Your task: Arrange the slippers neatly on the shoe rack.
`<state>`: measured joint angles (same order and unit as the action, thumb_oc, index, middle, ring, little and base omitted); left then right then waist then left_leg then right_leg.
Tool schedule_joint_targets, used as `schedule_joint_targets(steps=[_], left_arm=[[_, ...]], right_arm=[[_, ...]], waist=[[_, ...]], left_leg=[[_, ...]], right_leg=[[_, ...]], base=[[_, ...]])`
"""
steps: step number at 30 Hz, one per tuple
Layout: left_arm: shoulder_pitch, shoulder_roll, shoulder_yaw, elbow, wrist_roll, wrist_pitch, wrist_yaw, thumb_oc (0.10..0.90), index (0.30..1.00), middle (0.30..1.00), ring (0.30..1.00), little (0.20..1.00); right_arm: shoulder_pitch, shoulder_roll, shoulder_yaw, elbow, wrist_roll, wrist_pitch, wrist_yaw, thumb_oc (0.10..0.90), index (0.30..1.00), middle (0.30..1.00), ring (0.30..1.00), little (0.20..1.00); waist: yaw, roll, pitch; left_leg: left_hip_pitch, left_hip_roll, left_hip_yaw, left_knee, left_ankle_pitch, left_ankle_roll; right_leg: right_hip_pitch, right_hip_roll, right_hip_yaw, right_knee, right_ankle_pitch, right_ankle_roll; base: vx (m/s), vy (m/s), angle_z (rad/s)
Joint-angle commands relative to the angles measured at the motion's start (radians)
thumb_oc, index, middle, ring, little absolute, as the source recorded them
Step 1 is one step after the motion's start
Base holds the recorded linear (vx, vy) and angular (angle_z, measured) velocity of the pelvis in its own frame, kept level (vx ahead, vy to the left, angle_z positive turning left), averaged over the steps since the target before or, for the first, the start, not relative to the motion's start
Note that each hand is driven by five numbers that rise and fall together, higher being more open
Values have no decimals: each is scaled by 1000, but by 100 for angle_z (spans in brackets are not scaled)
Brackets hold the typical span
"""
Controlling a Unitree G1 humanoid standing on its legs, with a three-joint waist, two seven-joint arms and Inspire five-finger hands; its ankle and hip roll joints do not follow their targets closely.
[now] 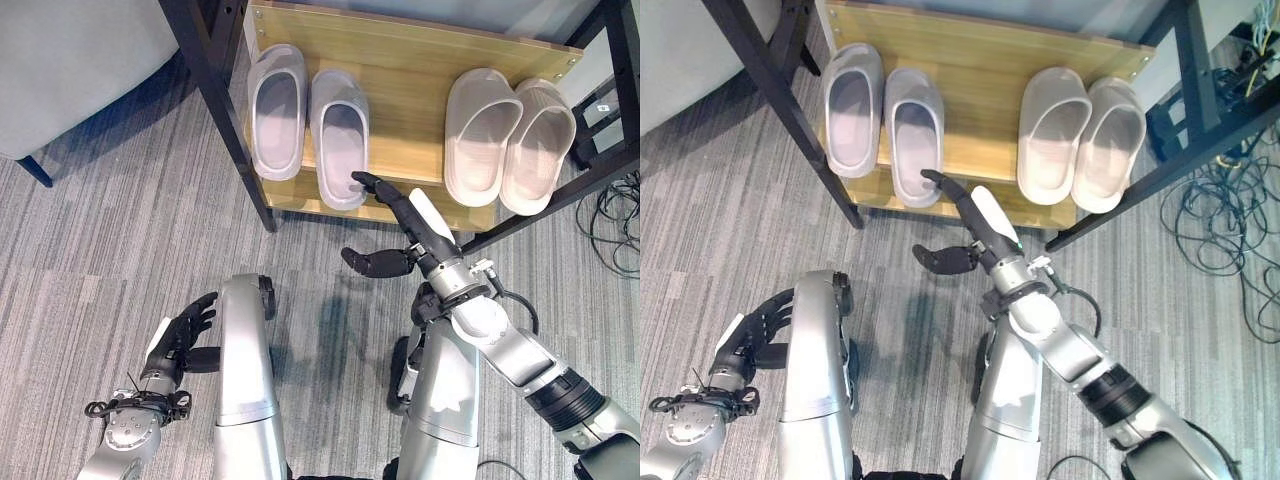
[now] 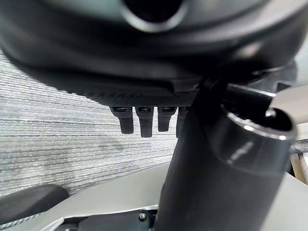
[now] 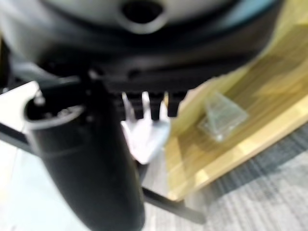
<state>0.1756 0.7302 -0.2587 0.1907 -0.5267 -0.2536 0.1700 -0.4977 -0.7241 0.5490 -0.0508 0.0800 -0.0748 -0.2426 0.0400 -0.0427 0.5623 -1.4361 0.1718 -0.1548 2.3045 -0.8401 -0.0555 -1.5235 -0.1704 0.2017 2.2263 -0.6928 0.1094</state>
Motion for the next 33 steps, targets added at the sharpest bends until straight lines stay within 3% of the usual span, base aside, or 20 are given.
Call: schedule_joint_targets(steps=[1, 33], left_arm=[[-271, -120, 21, 21, 24, 4, 179, 800, 900, 900, 900, 900], [-300, -124, 20, 38, 17, 1, 182, 800, 900, 900, 900, 900]], right_arm=[[-148, 31, -11, -151, -19, -75, -26, 800, 900, 900, 900, 900], [-218, 45, -39, -73, -52, -48, -76, 800, 900, 900, 900, 900]], waist=[[-52, -15, -42], [-46, -12, -42]], left_leg=[[-134, -15, 157, -78, 99, 92], [-134, -21, 156, -74, 102, 90]], right_leg=[[-47, -71, -46, 0, -3, -161], [-47, -67, -44, 9, -1, -160]], base=[[0, 0, 0], [0, 0, 0]])
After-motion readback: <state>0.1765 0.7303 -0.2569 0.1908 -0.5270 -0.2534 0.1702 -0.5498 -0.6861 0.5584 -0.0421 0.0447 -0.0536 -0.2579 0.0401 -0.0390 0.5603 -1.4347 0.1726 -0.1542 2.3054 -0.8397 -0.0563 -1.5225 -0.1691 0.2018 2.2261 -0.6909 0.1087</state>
